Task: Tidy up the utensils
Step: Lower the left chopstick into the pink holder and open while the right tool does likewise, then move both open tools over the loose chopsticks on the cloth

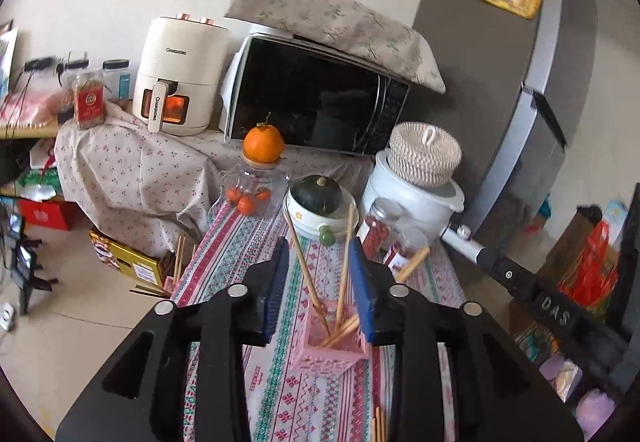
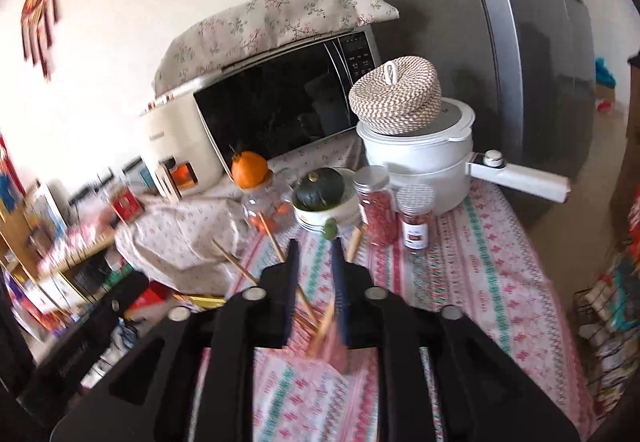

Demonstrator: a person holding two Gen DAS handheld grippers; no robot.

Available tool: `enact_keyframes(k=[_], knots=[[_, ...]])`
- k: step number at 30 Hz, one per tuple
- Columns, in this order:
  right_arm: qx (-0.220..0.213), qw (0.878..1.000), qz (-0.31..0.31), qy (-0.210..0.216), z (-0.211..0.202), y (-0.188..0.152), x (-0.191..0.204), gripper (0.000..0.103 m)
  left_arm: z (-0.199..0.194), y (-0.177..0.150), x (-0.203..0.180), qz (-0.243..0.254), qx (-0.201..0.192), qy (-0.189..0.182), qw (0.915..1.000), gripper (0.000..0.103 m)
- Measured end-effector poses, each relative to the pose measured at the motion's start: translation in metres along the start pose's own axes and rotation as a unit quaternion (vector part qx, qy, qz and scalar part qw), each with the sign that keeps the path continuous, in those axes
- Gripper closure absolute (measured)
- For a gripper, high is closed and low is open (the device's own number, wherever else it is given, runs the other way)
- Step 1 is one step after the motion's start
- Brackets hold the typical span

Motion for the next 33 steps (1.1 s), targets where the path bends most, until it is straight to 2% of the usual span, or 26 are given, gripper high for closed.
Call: enact_keyframes(k=[1, 6, 11, 15, 20, 26, 33], knots=[[-0.002, 1.0, -0.007, -0.005, -0.003, -0.004, 0.0, 0.071, 0.0, -0.003, -0.002, 0.004, 0.003, 0.001, 1.0, 0.067], [-0.005, 0.999, -0.034, -0.032, -0.016, -0.026, -0.003, 0.065, -0.001, -0.021, -0.012, 0.02, 0.017, 0.004, 0.9997, 0.06], [-0.002, 0.997, -0.039, -0.06, -0.023, -0.043, -0.014, 0.05, -0.003, -0.045, -0.017, 0.03, 0.033, 0.007, 0.999, 0.042], [0.011, 0.994, -0.049, -0.095, -0.023, -0.059, -0.024, 0.045, -0.007, -0.059, -0.022, 0.04, 0.037, 0.013, 0.9984, 0.04], [0.024, 0.993, -0.043, -0.105, -0.027, -0.073, -0.037, 0.042, -0.009, -0.073, -0.029, 0.055, 0.045, 0.017, 0.9973, 0.034], [0.028, 0.992, -0.042, -0.116, -0.034, -0.086, -0.044, 0.026, -0.01, -0.086, -0.03, 0.054, 0.057, 0.024, 0.9966, 0.022], [0.031, 0.99, -0.021, -0.137, -0.045, -0.093, -0.064, 0.013, -0.015, -0.096, -0.034, 0.065, 0.058, 0.033, 0.9957, 0.01]])
Point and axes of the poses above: each gripper's, at about its wrist camera, not at the fingertips, and z roughly the way its jaws point, x to its left, y to its top, the point moved 1 cm from there along z, roughly the way its jaws point, and after that the axes turned 1 degree about z, right-handed, at the moved point
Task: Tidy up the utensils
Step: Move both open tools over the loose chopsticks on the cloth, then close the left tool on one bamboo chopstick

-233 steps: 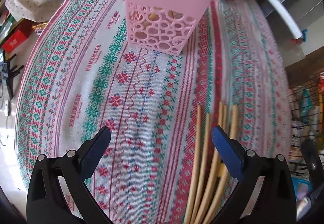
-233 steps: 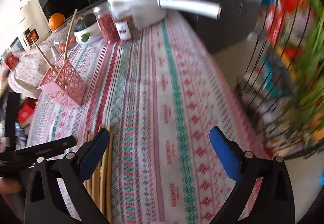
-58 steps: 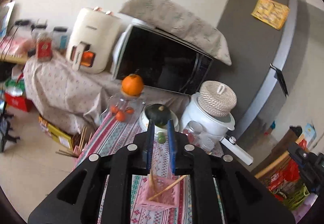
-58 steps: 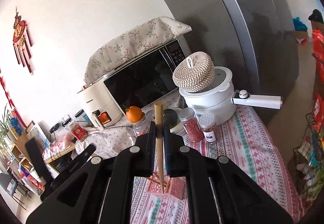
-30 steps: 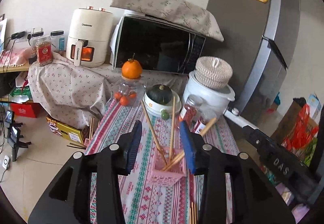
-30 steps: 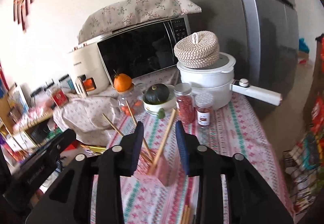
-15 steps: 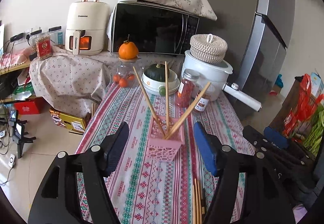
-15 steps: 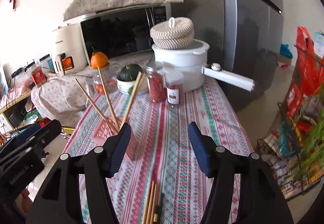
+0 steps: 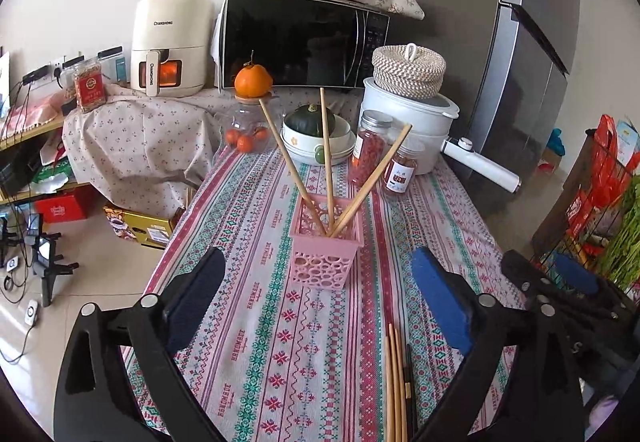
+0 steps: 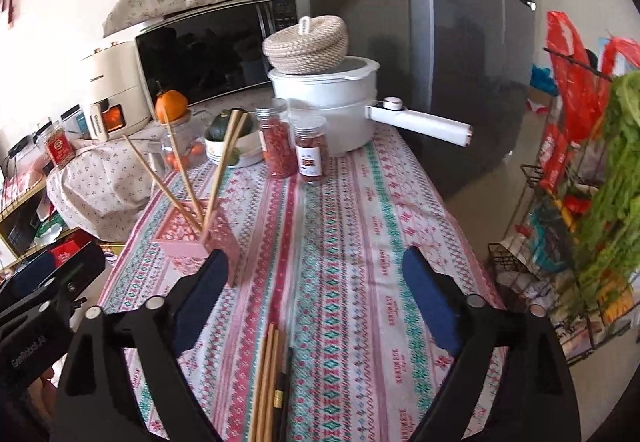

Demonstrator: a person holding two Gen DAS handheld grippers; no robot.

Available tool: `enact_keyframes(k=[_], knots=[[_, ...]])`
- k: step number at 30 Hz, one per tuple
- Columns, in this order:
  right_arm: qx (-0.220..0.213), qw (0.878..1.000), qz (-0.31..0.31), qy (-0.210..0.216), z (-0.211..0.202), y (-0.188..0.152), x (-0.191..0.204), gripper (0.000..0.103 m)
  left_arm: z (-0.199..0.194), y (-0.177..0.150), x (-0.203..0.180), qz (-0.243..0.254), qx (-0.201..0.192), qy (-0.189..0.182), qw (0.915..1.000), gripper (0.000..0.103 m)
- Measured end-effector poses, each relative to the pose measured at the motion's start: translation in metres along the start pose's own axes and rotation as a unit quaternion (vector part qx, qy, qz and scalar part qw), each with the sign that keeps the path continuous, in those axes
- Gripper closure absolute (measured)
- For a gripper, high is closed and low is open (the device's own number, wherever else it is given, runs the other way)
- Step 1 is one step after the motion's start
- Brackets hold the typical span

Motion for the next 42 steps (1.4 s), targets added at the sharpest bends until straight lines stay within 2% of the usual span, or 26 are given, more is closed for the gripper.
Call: enact_keyframes(k=[2, 5, 8, 11, 13, 15, 25, 30, 32, 35, 42], knots=[[0.001, 1.0, 0.005, -0.008, -0.002, -0.003, -0.008, 0.008, 0.001, -0.002, -0.001, 0.002, 0.003, 0.004, 1.0, 0.007], [0.014, 1.0, 0.015, -0.014, -0.004, -0.011, -0.023, 0.007, 0.009, -0.007, -0.005, 0.014, 0.023, 0.005, 0.9996, 0.007], [0.033, 0.999, 0.025, -0.016, -0.002, -0.023, -0.039, 0.007, 0.026, -0.016, -0.013, 0.03, 0.071, -0.004, 0.9971, 0.007], [0.067, 0.997, 0.04, -0.019, 0.01, -0.039, -0.056, 0.007, 0.051, -0.03, -0.024, 0.04, 0.14, -0.026, 0.9891, 0.007], [0.106, 0.993, 0.054, -0.023, 0.022, -0.049, -0.068, 0.007, 0.065, -0.04, -0.03, 0.044, 0.177, -0.028, 0.9829, 0.007], [0.14, 0.987, 0.075, -0.006, 0.03, -0.055, -0.079, 0.007, 0.075, -0.047, -0.034, 0.048, 0.201, -0.021, 0.9782, 0.007], [0.213, 0.964, 0.156, 0.034, 0.043, -0.072, -0.112, 0.007, 0.113, -0.073, -0.042, 0.043, 0.293, 0.003, 0.9551, 0.007], [0.25, 0.953, 0.16, 0.06, 0.051, -0.081, -0.107, 0.007, 0.126, -0.08, -0.039, 0.016, 0.317, 0.0, 0.9484, 0.008], [0.251, 0.953, 0.156, 0.073, 0.05, -0.081, -0.103, 0.007, 0.129, -0.08, -0.037, 0.01, 0.317, 0.005, 0.9484, 0.008], [0.241, 0.957, 0.149, 0.067, 0.046, -0.079, -0.102, 0.007, 0.134, -0.081, -0.037, 0.016, 0.318, 0.017, 0.9479, 0.012], [0.248, 0.951, 0.17, 0.075, 0.047, -0.08, -0.11, 0.007, 0.155, -0.092, -0.04, 0.013, 0.343, 0.023, 0.939, 0.019]])
Point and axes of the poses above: each gripper's, at about its wrist camera, not at the fingertips, and z roughly the way its jaws point, x to its left, y to its top, the point moved 1 cm from there along z, roughly the way its jaws point, and after that the axes turned 1 degree about z, right-handed, at the moved point
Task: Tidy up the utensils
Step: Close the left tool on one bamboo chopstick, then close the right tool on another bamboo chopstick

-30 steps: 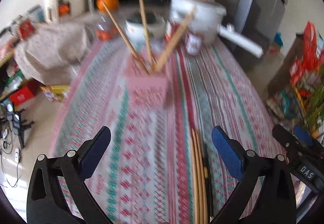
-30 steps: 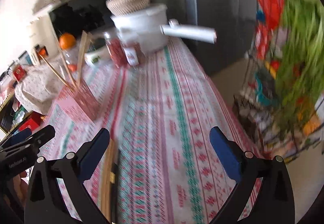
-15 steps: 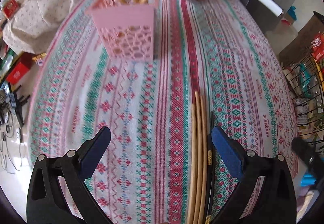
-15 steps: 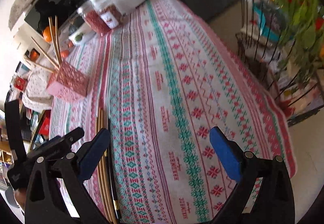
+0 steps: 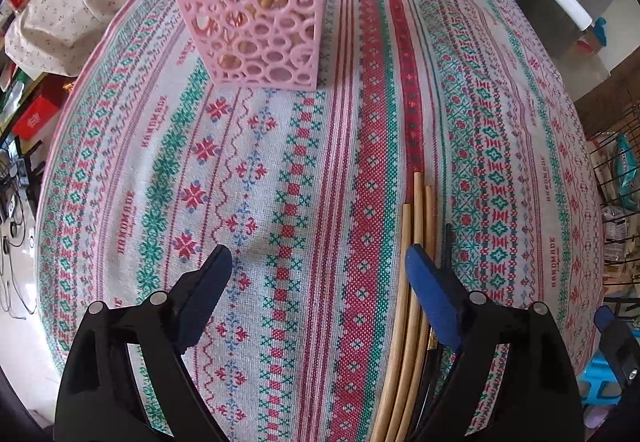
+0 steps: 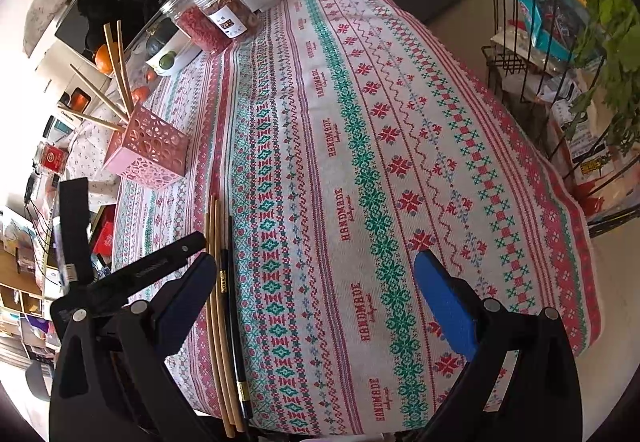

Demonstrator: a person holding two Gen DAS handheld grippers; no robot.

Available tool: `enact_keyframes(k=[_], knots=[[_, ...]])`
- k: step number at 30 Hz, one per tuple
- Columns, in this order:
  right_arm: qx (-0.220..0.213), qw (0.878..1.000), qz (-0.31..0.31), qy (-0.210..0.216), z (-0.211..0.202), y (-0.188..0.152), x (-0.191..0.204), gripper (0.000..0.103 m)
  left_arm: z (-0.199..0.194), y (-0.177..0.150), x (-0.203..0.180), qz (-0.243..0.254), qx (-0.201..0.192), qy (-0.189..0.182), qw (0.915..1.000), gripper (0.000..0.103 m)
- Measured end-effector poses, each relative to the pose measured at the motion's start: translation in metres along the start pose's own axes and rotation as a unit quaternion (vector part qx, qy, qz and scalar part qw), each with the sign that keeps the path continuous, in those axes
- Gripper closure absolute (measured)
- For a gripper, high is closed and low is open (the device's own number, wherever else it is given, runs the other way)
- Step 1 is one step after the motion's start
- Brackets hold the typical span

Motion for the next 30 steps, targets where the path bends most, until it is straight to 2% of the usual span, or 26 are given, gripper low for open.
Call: enact_keyframes(k=[3, 6, 9, 11, 12, 14, 15, 16, 19, 22, 25, 27, 29, 30], knots=[[0.002, 1.0, 0.004, 0.001, 0.001, 0.001, -0.001, 0.007, 0.003, 0.002, -0.003, 0.001, -0.003, 0.002, 1.0, 0.02], [0.003, 1.0, 0.006, -0.001, 0.002, 0.001, -0.002, 0.007, 0.007, 0.003, -0.011, 0.01, -0.002, -0.007, 0.9999, 0.028], [0.005, 1.0, 0.012, -0.005, 0.003, 0.001, -0.004, 0.007, 0.009, -0.003, -0.029, 0.042, -0.011, 0.022, 0.9988, 0.033], [0.01, 1.0, 0.015, -0.004, 0.005, 0.002, -0.005, 0.007, 0.008, -0.006, -0.039, 0.061, -0.02, 0.017, 0.9978, 0.054], [0.012, 1.0, 0.016, -0.002, 0.006, 0.001, -0.004, 0.007, 0.006, -0.007, -0.044, 0.073, -0.02, 0.012, 0.9971, 0.06], [0.017, 1.0, 0.015, 0.0, 0.01, 0.001, -0.001, 0.007, 0.005, -0.008, -0.048, 0.086, -0.026, 0.007, 0.996, 0.082], [0.02, 1.0, 0.011, -0.001, 0.012, 0.001, 0.002, 0.007, 0.005, -0.01, -0.047, 0.086, -0.028, 0.005, 0.9958, 0.085], [0.023, 1.0, 0.008, -0.002, 0.014, 0.0, 0.005, 0.007, 0.006, -0.01, -0.044, 0.085, -0.031, 0.004, 0.9959, 0.096], [0.035, 0.999, -0.008, 0.0, 0.023, -0.003, 0.019, 0.007, 0.005, -0.008, -0.018, 0.056, -0.025, -0.019, 0.998, 0.098], [0.052, 0.998, -0.029, 0.006, 0.036, -0.005, 0.036, 0.007, 0.003, -0.002, 0.009, 0.023, -0.028, -0.009, 0.9993, 0.099], [0.061, 0.997, -0.041, 0.016, 0.049, -0.002, 0.054, 0.007, -0.006, 0.003, 0.031, -0.004, -0.039, -0.018, 0.9991, 0.099], [0.058, 0.997, -0.044, 0.017, 0.054, 0.001, 0.063, 0.014, -0.015, 0.004, 0.038, -0.009, -0.049, -0.027, 0.9984, 0.099], [0.063, 0.997, -0.046, 0.011, 0.063, 0.005, 0.07, 0.042, -0.02, 0.002, 0.042, -0.009, -0.055, -0.032, 0.998, 0.099], [0.072, 0.996, -0.046, 0.006, 0.069, 0.007, 0.073, 0.048, -0.022, 0.003, 0.042, -0.007, -0.057, -0.033, 0.9978, 0.099]])
Point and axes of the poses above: each gripper's, at about its wrist camera, not at the fingertips, and z roughly the way its jaws point, x to its left, y to its top, the point moved 1 cm from there along z, roughly the way its jaws point, and after that the axes turned 1 degree about z, right-handed, at the moved point
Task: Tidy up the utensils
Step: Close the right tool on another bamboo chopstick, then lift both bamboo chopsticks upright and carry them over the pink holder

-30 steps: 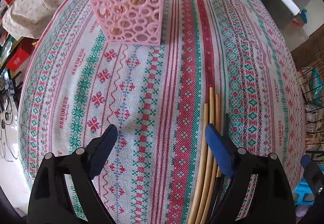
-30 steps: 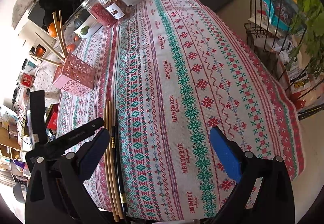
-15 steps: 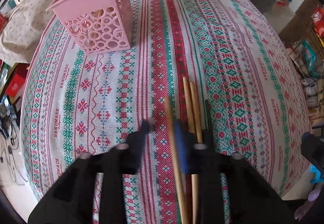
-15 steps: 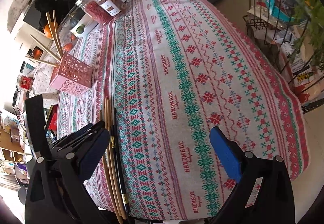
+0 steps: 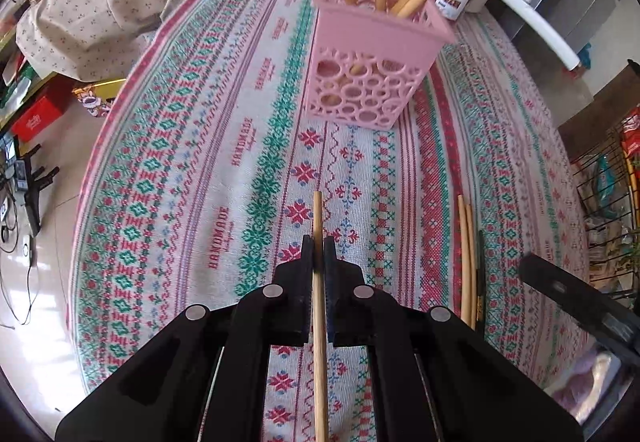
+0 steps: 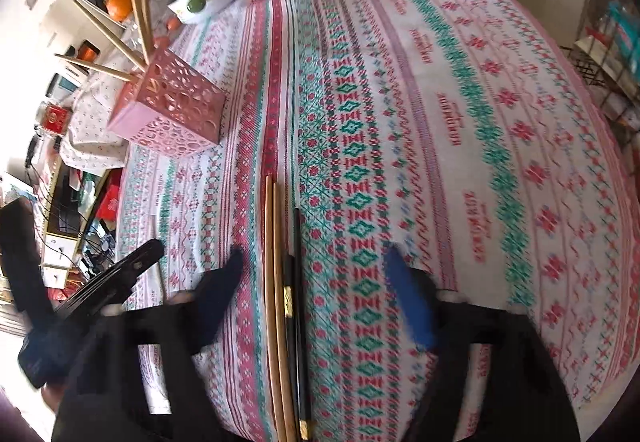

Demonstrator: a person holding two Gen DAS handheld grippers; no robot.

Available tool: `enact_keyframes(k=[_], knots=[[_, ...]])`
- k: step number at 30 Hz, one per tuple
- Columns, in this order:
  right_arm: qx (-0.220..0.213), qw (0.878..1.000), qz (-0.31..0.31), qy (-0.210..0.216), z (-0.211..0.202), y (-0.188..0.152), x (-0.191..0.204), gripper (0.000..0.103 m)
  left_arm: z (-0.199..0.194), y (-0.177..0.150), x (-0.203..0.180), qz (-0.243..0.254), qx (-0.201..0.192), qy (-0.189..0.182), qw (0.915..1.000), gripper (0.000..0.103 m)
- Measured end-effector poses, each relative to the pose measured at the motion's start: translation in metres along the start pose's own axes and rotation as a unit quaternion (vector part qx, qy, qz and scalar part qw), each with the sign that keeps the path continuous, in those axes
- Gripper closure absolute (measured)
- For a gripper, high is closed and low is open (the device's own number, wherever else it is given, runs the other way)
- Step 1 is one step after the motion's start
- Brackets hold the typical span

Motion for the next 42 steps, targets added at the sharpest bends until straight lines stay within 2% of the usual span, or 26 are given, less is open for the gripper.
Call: enact_keyframes(k=[1, 2, 4, 9, 14, 20, 25, 30, 31, 33, 34, 37, 39, 40, 41, 42], knots=[[0.006, 1.0, 0.002, -0.003, 0.004, 0.001, 0.002, 0.057, -0.002, -0.001, 0.001, 0.001, -0.001, 0.0, 1.0, 0.099], [0.01, 1.0, 0.005, -0.003, 0.008, 0.002, 0.002, 0.061, -0.003, -0.001, 0.002, 0.001, -0.001, -0.001, 1.0, 0.099], [0.011, 1.0, 0.013, 0.009, 0.011, 0.003, 0.007, 0.065, -0.011, -0.003, 0.018, 0.0, -0.002, -0.006, 1.0, 0.099], [-0.001, 0.999, -0.005, 0.032, 0.011, 0.01, 0.027, 0.078, -0.016, -0.005, 0.027, -0.006, -0.004, -0.008, 0.9999, 0.099], [0.008, 1.0, -0.018, -0.001, 0.029, 0.014, 0.037, 0.092, -0.015, -0.005, 0.036, -0.011, -0.003, -0.01, 0.9999, 0.099], [0.007, 0.999, -0.031, -0.039, 0.039, 0.015, 0.041, 0.096, -0.011, -0.005, 0.041, -0.018, 0.004, -0.012, 0.9998, 0.098], [0.013, 0.999, -0.035, -0.039, 0.049, 0.016, 0.046, 0.096, -0.011, -0.004, 0.042, -0.02, 0.006, -0.014, 0.9997, 0.098], [-0.011, 0.995, -0.07, -0.064, 0.058, 0.015, 0.064, 0.096, -0.001, -0.005, 0.04, -0.016, 0.02, -0.008, 0.9996, 0.098], [-0.013, 0.995, -0.075, -0.068, 0.062, 0.014, 0.069, 0.096, 0.004, -0.006, 0.04, -0.018, 0.029, -0.007, 0.9994, 0.097], [-0.017, 0.994, -0.077, -0.069, 0.064, 0.015, 0.071, 0.098, 0.013, -0.007, 0.043, -0.027, 0.047, -0.012, 0.9984, 0.088], [-0.017, 0.995, -0.073, -0.063, 0.065, 0.016, 0.07, 0.098, 0.012, -0.006, 0.043, -0.026, 0.042, -0.012, 0.9987, 0.086], [-0.028, 0.996, -0.069, -0.05, 0.059, 0.017, 0.065, 0.098, 0.012, -0.005, 0.039, -0.02, 0.045, 0.0, 0.9988, 0.085], [-0.048, 0.996, -0.071, -0.039, 0.047, 0.017, 0.066, 0.098, 0.012, -0.007, 0.03, 0.001, 0.043, 0.027, 0.9987, 0.086], [-0.061, 0.995, -0.073, -0.033, 0.039, 0.017, 0.068, 0.098, 0.012, -0.009, 0.027, 0.007, 0.039, 0.038, 0.9985, 0.09], [-0.074, 0.994, -0.074, -0.028, 0.032, 0.017, 0.069, 0.098, 0.011, -0.01, 0.024, 0.013, 0.034, 0.047, 0.9982, 0.098], [-0.084, 0.994, -0.072, -0.024, 0.026, 0.018, 0.07, 0.098, 0.011, -0.011, 0.022, 0.014, 0.028, 0.041, 0.9987, 0.098]])
Point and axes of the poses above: each gripper's, at about its wrist camera, not at the fingertips, and z roughly the way its jaws point, x to its left, y to its top, the point moved 1 cm from there along z, roughly the way its jaws point, and after that the axes turned 1 degree about z, right-handed, at the moved point
